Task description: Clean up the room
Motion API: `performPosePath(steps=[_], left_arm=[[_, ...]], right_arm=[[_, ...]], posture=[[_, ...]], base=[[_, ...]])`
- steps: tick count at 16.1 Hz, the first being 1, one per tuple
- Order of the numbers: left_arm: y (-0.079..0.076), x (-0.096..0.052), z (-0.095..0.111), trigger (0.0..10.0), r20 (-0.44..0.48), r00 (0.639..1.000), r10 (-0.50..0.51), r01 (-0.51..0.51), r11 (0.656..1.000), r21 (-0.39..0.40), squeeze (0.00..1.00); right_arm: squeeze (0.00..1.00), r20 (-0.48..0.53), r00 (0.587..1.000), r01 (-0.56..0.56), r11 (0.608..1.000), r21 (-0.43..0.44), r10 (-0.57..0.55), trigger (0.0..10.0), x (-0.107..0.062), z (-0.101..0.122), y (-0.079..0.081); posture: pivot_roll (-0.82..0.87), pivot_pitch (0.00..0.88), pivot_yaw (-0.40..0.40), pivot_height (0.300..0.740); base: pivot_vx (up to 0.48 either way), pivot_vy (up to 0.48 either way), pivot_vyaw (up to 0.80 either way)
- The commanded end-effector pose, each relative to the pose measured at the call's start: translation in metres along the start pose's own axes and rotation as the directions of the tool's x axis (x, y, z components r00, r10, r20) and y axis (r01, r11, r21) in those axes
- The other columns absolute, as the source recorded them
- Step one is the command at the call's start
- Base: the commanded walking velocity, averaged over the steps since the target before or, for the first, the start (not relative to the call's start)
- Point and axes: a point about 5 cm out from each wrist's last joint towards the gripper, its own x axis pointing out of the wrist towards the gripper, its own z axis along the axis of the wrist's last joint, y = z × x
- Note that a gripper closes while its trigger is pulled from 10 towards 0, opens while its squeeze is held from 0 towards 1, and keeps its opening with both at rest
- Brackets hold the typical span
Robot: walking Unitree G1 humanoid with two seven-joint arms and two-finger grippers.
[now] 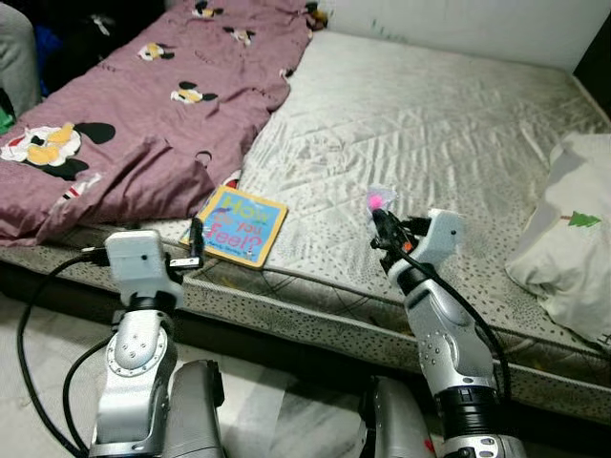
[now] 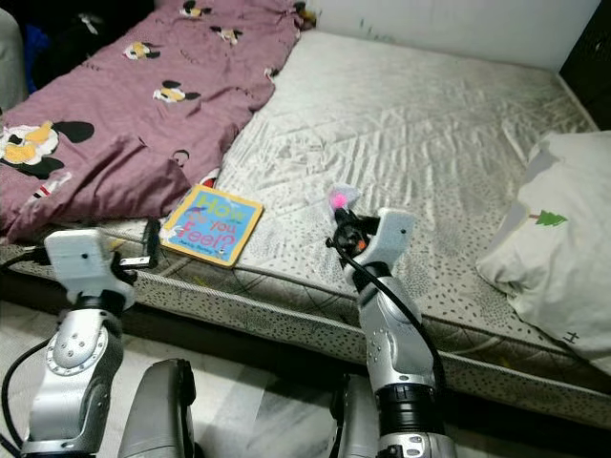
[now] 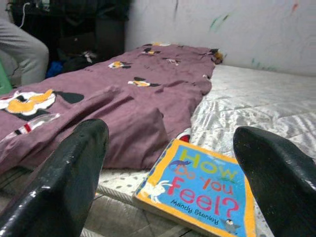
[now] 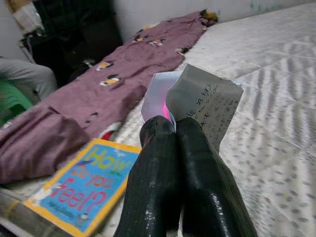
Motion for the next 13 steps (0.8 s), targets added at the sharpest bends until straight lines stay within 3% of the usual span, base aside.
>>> performPosePath(steps=[1,9,11,13], left_arm=[[-0.001,-0.001,-0.006,10.0,-0.015,1.0,-0.008,0.008,1.0,-0.005,0.0],[-0.009,0.001,-0.012,10.0,-0.027,0.999,-0.043,0.042,0.999,-0.022,0.0],[-0.013,0.0,-0.012,10.0,-0.026,0.998,-0.05,0.049,0.997,-0.059,0.0],[-0.014,-0.005,-0.013,10.0,-0.029,0.998,-0.052,0.051,0.998,-0.04,0.0]], right_arm=[[0.0,0.043,0.999,-0.031,0.999,-0.021,0.032,10.0,0.005,0.016,0.008],[0.0,0.046,0.999,-0.002,1.0,-0.03,0.004,10.0,0.004,0.021,0.007],[0.0,0.045,0.999,0.001,0.999,-0.033,0.0,10.0,0.005,0.021,0.008],[0.0,0.007,1.0,0.022,0.999,-0.044,-0.022,10.0,0.0,0.008,0.005]], posture=[[0.03,0.021,-0.075,0.593],[-0.01,0.015,-0.074,0.693],[0.0,0.008,-0.084,0.723],[0.01,0.01,-0.089,0.74]], base=[[0.0,0.0,0.0],[0.0,0.0,0.0],[0.0,0.0,0.0],[0.0,0.0,0.0]])
